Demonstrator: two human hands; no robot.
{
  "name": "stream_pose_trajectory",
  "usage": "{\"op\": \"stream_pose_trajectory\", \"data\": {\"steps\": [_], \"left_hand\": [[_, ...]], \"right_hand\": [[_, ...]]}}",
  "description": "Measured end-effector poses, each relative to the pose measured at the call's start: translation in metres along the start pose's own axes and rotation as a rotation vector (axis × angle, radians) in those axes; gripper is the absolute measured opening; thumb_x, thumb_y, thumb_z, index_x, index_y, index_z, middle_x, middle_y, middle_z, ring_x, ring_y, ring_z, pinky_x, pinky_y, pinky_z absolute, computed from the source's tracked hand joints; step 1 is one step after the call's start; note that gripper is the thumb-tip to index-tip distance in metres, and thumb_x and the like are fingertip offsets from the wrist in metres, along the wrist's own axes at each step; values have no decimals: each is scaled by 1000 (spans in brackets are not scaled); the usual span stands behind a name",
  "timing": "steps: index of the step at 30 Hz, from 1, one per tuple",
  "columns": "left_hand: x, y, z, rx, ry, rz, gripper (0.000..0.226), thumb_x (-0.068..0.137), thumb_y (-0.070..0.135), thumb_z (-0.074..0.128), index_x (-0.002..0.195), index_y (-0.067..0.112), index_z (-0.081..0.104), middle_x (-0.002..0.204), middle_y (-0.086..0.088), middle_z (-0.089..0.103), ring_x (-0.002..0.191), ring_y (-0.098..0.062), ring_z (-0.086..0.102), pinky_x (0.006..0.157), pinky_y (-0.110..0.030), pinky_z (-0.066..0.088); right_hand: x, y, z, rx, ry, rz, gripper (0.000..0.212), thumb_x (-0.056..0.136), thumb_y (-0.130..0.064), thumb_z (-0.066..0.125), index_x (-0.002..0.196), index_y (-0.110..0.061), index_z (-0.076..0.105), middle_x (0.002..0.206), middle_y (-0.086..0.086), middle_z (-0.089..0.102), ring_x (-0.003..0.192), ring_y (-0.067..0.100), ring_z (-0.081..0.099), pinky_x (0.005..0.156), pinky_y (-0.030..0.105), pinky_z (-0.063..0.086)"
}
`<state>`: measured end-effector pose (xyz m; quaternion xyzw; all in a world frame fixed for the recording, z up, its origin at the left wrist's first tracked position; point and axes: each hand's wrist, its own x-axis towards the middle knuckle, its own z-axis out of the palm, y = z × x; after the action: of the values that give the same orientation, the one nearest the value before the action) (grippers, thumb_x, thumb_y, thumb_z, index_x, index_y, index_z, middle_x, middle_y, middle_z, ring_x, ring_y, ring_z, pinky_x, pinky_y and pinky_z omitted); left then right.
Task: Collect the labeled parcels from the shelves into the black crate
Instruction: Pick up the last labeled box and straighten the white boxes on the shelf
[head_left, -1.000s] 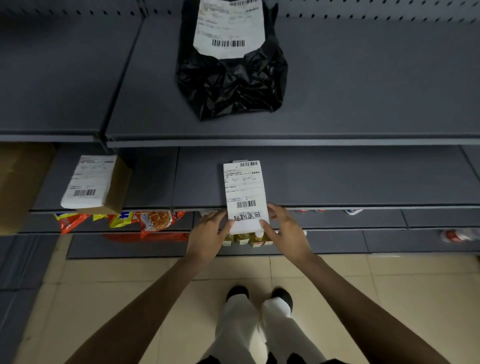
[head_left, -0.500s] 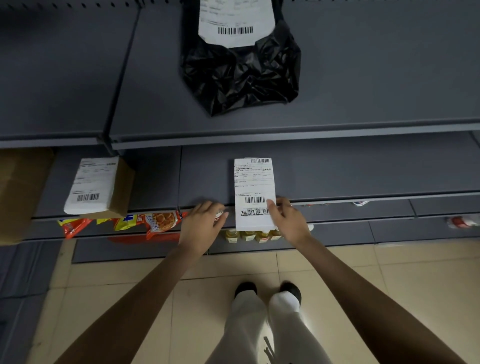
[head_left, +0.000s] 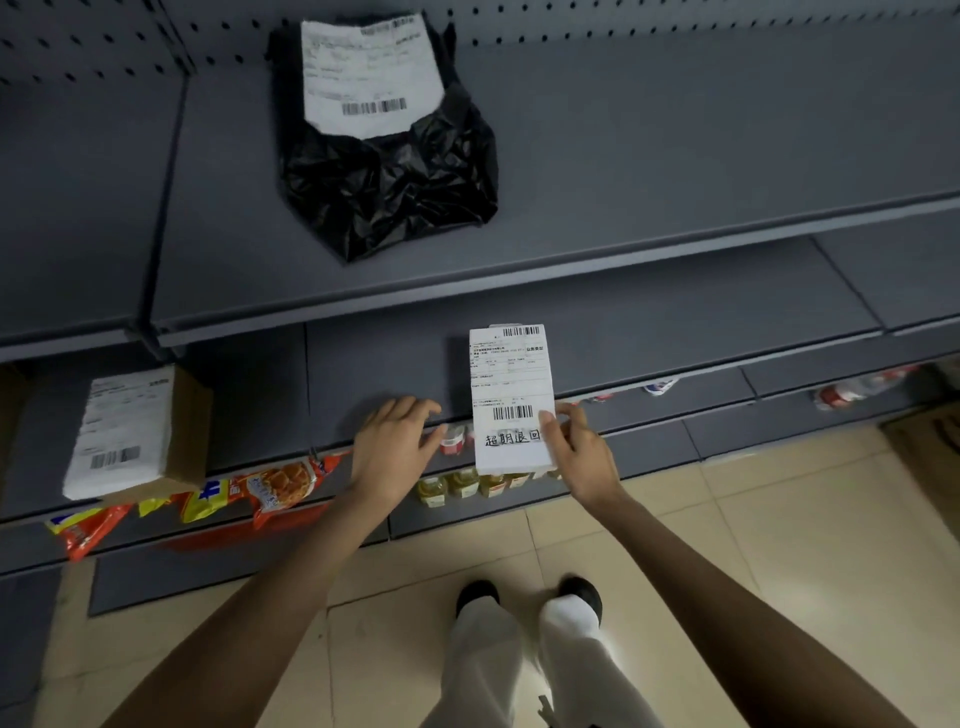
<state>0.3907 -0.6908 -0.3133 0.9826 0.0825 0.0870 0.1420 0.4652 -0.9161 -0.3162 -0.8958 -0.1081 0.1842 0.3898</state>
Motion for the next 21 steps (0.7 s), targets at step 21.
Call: {"op": "stream_pose_trajectory", "data": {"steps": [21], "left_hand": [[154,321,9,-119,62,603,14,78,24,67,84,16,56,81,1,61,79,-24,55,66,-33,43]], "right_hand": [[-69,101,-280,51,675,71,33,98,-48,33,115,-24,47,78,-18,59,76,5,57,63,27,35]]}}
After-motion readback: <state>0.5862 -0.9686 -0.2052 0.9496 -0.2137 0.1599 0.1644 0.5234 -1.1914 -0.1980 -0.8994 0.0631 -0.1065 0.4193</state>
